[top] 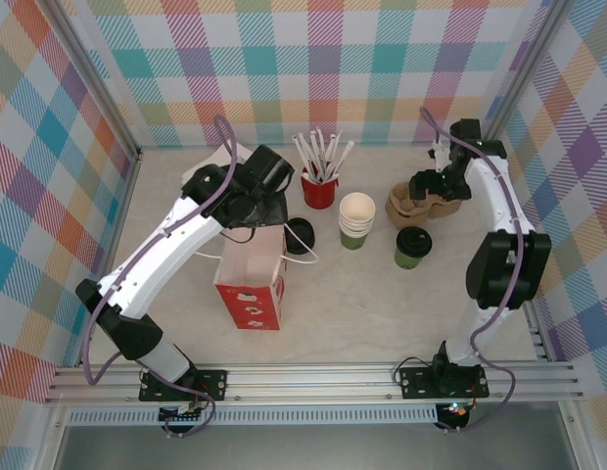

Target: Pack the takeout coffee

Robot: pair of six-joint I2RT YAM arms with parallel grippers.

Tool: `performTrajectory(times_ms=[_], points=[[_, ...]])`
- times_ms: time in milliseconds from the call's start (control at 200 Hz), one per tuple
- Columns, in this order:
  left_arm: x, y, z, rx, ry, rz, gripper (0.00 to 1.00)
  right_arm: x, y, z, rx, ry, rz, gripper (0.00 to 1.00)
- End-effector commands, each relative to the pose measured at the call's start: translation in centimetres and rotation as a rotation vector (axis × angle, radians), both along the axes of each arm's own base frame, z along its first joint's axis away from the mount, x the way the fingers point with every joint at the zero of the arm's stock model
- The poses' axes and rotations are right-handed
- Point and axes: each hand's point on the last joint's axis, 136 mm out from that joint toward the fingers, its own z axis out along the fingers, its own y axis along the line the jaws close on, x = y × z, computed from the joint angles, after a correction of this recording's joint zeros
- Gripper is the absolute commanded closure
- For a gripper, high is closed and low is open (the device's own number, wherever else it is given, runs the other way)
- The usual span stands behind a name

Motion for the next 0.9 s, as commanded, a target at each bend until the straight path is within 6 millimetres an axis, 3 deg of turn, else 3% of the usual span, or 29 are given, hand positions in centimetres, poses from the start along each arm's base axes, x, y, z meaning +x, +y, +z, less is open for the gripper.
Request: performTrajectory(times_ms=[0,200,485,705,895], points=[[-1.7,0.9,3.9,-0.054,-0.091,-0.05,0.33,1.5,-0.9,-0.8,-0.052,0.021,0.048,0.13],[-3.3,5.5,5.8,0.015,-0.215,0.004,0.19,3.6,-1.2,-3.0,-0.068,0.074,0.059,0.17],[-5.8,11.6,7.2,0.134,-0.311,0.1,0.09,4.8,-1.1,-5.6,-0.052,0.14,0.08,0.32],[-6.5,13.5,8.5,0.168,-0.356,0.136,0.05,4.8,-1.4,-6.3,-0.064,0.161,0.083,0.43],[-6.2,13.4,9.2,0.167,-0.38,0.134,0.02,4.8,-1.6,-5.6,-0.075,0.148,0.08,0.53]])
